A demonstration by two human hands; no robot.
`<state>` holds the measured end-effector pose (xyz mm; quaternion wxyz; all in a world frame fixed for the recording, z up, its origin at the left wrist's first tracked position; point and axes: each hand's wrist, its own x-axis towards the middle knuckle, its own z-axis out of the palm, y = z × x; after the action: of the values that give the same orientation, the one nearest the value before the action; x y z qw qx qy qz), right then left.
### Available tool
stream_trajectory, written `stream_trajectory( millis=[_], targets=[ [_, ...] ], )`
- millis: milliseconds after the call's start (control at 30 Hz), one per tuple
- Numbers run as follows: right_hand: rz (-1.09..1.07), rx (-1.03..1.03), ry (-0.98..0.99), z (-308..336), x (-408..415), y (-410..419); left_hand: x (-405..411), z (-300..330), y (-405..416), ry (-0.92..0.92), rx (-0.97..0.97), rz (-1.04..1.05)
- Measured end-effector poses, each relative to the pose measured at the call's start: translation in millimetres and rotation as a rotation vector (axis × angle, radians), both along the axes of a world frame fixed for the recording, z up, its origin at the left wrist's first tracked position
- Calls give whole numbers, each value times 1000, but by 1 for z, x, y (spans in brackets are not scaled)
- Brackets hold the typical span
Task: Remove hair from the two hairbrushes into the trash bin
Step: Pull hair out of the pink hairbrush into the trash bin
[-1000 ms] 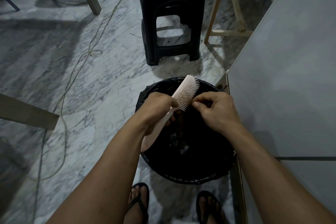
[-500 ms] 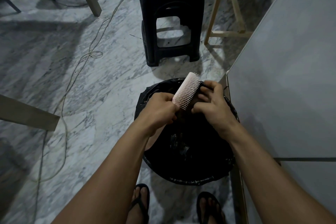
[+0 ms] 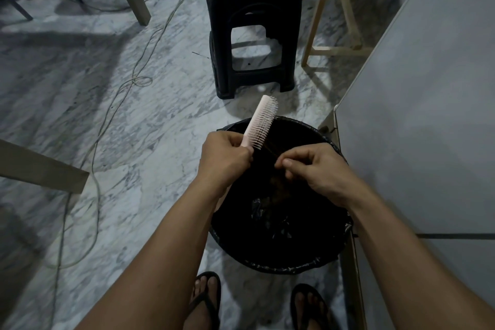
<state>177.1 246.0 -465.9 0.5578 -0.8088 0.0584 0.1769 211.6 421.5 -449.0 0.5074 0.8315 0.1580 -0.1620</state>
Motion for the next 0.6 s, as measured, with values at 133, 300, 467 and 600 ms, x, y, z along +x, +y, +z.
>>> stream_trajectory(
  millis=[133,300,467,600],
  targets=[
    [130,-92,43,1,1,-9,1,0,2,-74,107,92],
    [126,-485,119,-13,1,-19,0,4,4,-151,258,34],
    [191,-396,209,-5,3,-7,-2,5,1,-144,273,-81],
    [-82,127,137,-4,3,14,-4,5,-5,-155,225,-186]
  ],
)
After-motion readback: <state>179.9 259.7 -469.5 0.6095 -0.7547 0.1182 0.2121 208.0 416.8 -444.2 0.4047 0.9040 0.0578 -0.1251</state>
